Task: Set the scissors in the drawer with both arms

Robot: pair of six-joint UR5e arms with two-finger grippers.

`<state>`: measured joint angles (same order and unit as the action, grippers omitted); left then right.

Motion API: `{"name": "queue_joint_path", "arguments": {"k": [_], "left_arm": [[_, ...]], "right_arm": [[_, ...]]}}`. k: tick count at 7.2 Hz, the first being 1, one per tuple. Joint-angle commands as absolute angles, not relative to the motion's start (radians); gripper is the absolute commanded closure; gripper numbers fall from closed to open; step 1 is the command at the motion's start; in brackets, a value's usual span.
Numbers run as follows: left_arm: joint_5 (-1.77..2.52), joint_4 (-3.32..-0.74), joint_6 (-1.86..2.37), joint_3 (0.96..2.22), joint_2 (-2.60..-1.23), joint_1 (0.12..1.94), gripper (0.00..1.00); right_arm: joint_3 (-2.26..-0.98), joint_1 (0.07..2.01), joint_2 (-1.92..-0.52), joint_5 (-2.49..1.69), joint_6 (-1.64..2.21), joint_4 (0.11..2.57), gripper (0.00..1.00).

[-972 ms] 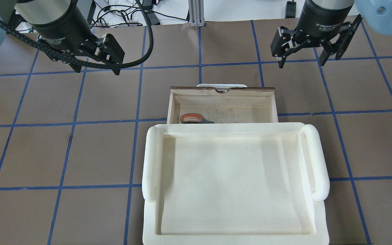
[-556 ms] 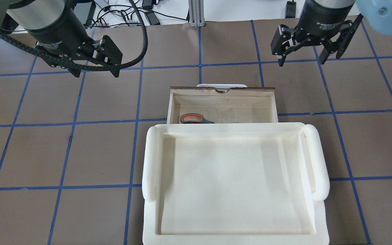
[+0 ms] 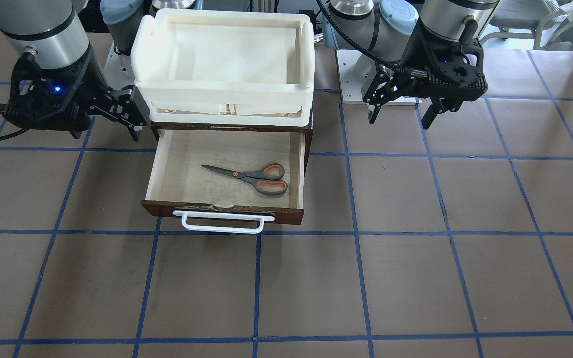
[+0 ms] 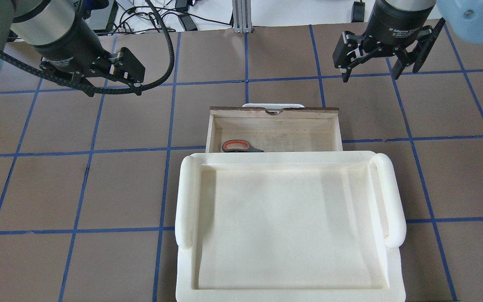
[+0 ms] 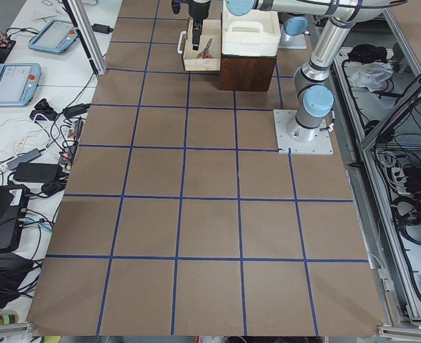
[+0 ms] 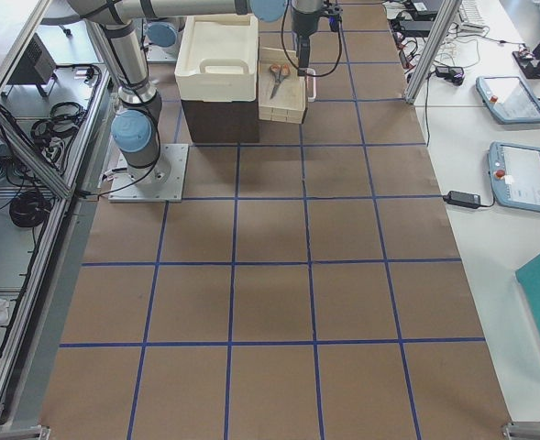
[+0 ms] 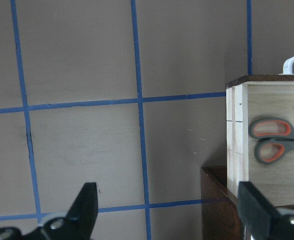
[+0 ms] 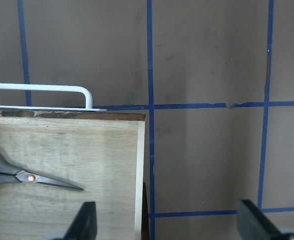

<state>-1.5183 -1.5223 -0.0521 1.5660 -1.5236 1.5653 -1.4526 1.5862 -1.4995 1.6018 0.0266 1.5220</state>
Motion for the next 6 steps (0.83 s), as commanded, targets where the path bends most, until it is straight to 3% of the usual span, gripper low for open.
{"name": "queue_joint_path", "arguments": {"k": [1, 6], "left_arm": [[-1.52, -1.505, -0.046, 1.569, -1.517, 1.565, 0.0], [-1.614, -1.483, 0.044, 1.568, -1.494, 1.583, 0.01]], "right_arm": [[-1.453, 1.586, -1.503, 1.594, 0.028, 1.523, 0.0], [-1.457, 1.586, -1.505, 1.609, 0.021, 1.525, 0.0]]}}
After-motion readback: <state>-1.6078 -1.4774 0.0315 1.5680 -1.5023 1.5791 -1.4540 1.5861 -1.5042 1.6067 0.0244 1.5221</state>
